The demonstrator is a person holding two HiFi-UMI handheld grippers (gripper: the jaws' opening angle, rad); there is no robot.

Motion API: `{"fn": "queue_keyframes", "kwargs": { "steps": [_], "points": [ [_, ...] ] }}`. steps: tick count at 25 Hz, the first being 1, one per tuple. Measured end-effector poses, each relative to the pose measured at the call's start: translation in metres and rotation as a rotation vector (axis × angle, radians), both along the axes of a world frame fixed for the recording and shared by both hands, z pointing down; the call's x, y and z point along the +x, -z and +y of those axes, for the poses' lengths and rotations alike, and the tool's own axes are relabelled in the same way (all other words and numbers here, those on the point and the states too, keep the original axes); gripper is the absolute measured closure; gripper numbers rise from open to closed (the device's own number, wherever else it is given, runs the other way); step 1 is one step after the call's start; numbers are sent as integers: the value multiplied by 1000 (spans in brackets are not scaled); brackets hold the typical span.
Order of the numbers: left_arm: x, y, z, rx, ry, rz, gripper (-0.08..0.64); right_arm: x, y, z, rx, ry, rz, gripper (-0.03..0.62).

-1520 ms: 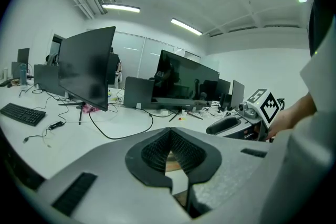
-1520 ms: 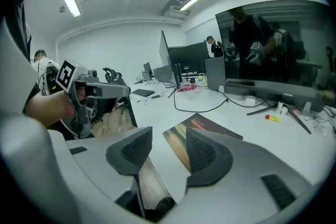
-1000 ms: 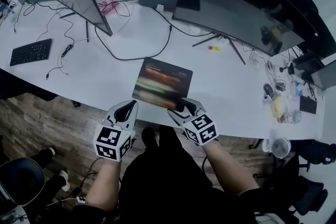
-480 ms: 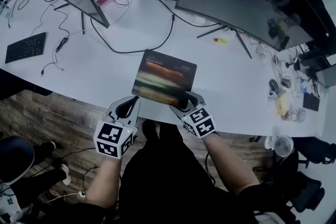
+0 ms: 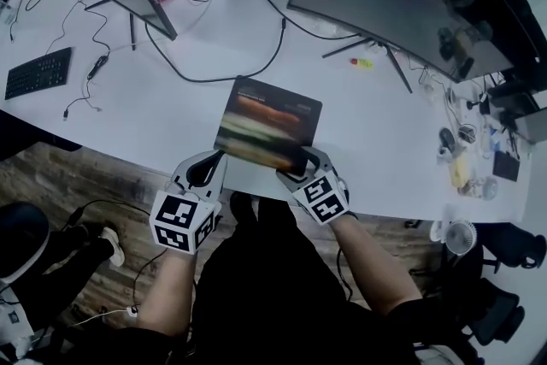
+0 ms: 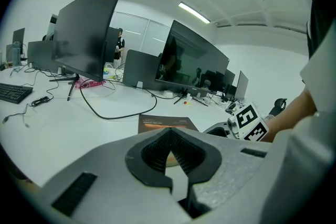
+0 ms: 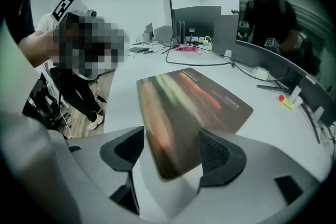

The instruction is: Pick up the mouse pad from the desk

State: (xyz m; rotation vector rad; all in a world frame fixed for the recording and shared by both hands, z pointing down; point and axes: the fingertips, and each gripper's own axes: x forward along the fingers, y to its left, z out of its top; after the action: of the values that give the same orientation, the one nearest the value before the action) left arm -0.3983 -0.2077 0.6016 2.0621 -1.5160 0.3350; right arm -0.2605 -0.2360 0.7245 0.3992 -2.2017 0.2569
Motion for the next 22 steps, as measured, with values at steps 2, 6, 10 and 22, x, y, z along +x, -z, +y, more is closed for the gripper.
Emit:
{"fn": "queue_keyframes", "kwargs": {
  "steps": [2,6,10,22],
  "points": [
    [0,1,0,1,3,3,552,1,0,-2,3,-6,2,299],
    [1,4,1,2,5,9,552,1,1,-4,19,3,2,301],
    [3,3,4,0,3,16,552,0,0,-2,26,16,2,307],
    [4,2,3,0,-10,24,552,2,2,-8,50,6,-6,422]
  ]
}}
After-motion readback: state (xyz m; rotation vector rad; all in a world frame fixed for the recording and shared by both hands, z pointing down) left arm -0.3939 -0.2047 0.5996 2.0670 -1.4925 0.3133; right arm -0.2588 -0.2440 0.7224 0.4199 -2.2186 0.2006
